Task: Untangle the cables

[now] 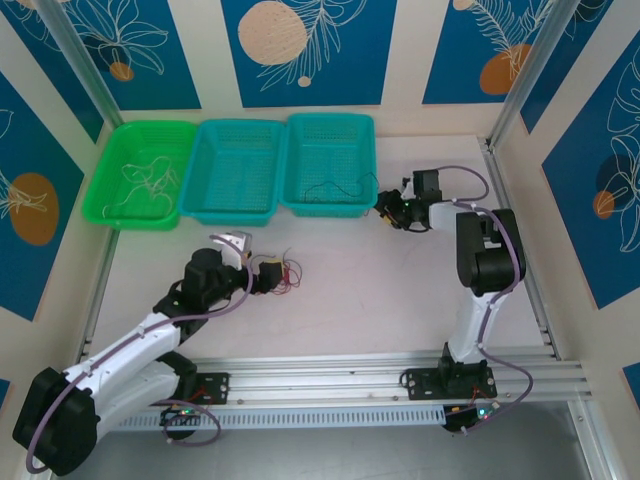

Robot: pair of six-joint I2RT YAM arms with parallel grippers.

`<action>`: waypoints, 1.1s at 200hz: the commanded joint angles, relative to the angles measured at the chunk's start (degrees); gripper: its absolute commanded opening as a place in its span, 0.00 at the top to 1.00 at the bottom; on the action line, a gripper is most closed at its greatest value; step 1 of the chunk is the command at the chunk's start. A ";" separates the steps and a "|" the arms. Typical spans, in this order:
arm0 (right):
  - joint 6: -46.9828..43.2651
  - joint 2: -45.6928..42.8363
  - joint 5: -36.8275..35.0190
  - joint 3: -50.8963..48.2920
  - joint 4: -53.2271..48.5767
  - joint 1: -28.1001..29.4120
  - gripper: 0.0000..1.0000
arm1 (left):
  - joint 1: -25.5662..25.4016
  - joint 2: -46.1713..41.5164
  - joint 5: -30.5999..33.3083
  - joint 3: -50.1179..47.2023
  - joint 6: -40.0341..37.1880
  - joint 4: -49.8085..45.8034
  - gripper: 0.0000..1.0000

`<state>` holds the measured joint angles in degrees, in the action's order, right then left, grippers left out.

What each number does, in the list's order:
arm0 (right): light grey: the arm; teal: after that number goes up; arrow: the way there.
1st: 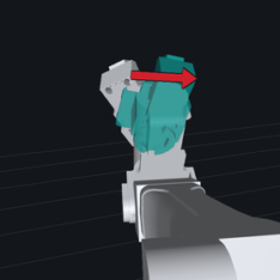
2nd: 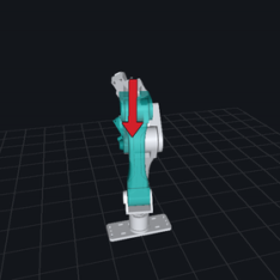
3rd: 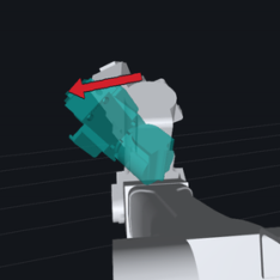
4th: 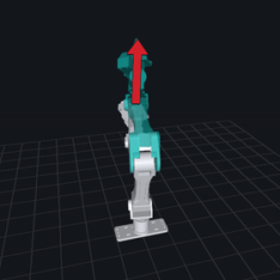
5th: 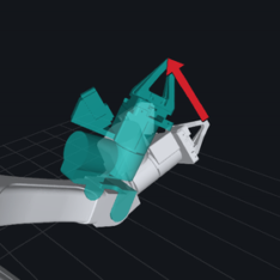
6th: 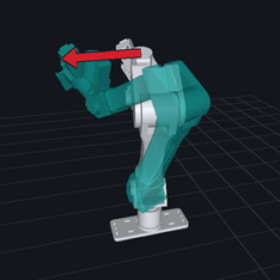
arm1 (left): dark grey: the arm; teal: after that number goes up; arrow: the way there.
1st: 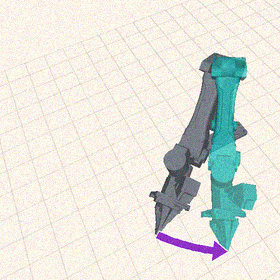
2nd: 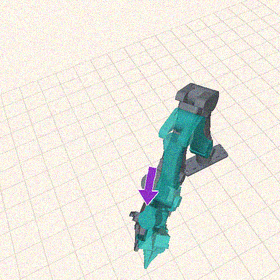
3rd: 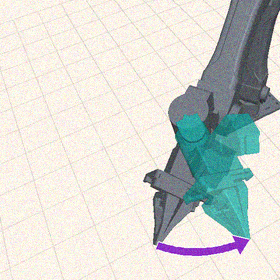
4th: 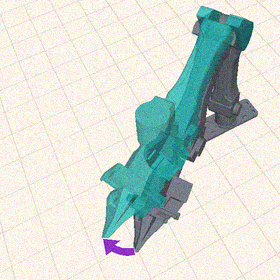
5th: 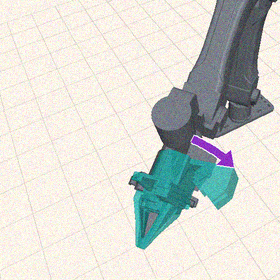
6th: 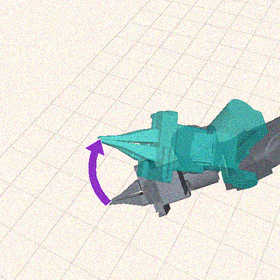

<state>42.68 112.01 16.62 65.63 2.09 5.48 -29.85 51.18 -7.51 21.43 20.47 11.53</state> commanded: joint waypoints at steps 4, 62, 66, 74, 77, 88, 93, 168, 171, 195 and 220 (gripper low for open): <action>-6.94 2.76 4.33 3.98 -1.12 1.37 0.51 | 0.40 -0.40 -0.82 1.33 -0.68 -0.46 0.00; -7.71 8.20 3.48 10.92 -7.53 1.91 0.61 | 0.40 -0.39 -0.38 0.98 -0.54 -0.36 0.00; -7.51 8.14 2.44 11.08 -8.75 1.96 0.65 | 0.41 -0.38 -0.36 0.97 -0.52 -0.42 0.00; -6.26 7.56 -0.29 10.87 -10.40 1.92 0.70 | 0.40 -0.38 -0.31 0.87 -0.52 -0.45 0.00; -6.00 7.15 -1.19 10.47 -10.58 1.79 0.71 | 0.45 -0.38 -0.28 0.82 -0.52 -0.45 0.00; -4.11 4.88 -3.77 7.94 -10.15 1.02 0.73 | 0.40 -0.41 -0.21 0.72 -0.35 -0.37 0.00; -2.93 3.55 -4.62 6.61 -9.82 0.41 0.73 | 0.40 -0.42 -0.14 0.63 -0.26 -0.37 0.00; -3.64 -13.45 -0.62 -1.38 -4.72 -1.62 0.59 | 0.40 -0.05 -0.68 1.07 0.60 0.24 0.00; -4.20 -13.50 -1.00 -0.74 -5.35 -1.15 0.57 | 0.40 0.00 -0.73 1.07 0.74 0.28 0.00; -11.10 -11.05 -6.92 5.80 -10.97 2.22 0.48 | 0.40 0.02 -1.00 1.07 1.14 0.27 0.00; -14.94 -6.21 -12.74 12.65 -15.54 3.96 0.46 | 0.40 -0.70 -0.84 1.07 1.06 -0.53 0.00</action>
<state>34.26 101.51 10.39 72.82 -6.98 8.23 -29.85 51.18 -7.49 21.43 20.93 11.29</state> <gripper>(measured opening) 0.532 0.999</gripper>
